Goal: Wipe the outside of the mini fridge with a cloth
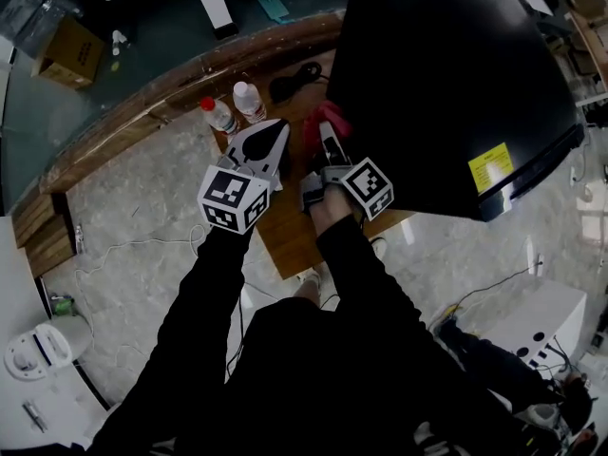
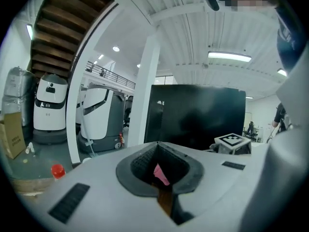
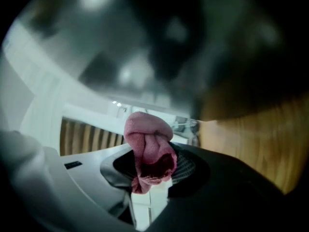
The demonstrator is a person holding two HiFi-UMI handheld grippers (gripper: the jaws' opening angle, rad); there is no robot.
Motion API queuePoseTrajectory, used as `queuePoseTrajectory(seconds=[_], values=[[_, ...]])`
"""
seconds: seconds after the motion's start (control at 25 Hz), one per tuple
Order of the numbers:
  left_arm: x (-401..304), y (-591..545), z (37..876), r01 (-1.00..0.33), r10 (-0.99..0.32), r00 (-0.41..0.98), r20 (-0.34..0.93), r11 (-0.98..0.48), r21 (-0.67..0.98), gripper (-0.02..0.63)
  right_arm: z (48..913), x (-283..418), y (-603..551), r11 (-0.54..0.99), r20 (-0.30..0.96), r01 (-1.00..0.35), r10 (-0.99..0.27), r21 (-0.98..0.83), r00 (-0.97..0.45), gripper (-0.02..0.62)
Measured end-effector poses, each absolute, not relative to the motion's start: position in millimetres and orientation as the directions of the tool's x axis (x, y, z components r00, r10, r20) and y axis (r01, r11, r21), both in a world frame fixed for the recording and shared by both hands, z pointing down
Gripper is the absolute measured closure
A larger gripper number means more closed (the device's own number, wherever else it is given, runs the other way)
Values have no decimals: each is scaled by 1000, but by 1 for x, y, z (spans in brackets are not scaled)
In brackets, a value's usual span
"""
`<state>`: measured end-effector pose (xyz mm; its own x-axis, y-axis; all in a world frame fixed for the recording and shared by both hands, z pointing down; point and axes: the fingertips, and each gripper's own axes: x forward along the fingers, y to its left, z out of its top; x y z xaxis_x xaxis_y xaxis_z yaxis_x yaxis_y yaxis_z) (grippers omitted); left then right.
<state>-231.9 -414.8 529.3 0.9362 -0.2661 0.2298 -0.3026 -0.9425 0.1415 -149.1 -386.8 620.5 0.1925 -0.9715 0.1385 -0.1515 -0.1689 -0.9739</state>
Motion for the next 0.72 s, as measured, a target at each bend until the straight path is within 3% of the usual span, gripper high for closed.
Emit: queuePoseTrajectory(seconds=[0.28, 0.56, 0.72], values=[[-244, -360, 435, -250, -233, 964, 130, -959, 132, 600, 484, -181, -319, -38, 0, -320, -993, -947, 119, 442], [-237, -297, 378, -150, -148, 988, 33, -984, 97, 600, 422, -155, -252, -6, -96, -381, -964, -925, 249, 442], [-213, -264, 374, -85, -82, 996, 30, -993, 88, 600, 424, -119, -231, -46, -83, -357, -938, -933, 337, 442]])
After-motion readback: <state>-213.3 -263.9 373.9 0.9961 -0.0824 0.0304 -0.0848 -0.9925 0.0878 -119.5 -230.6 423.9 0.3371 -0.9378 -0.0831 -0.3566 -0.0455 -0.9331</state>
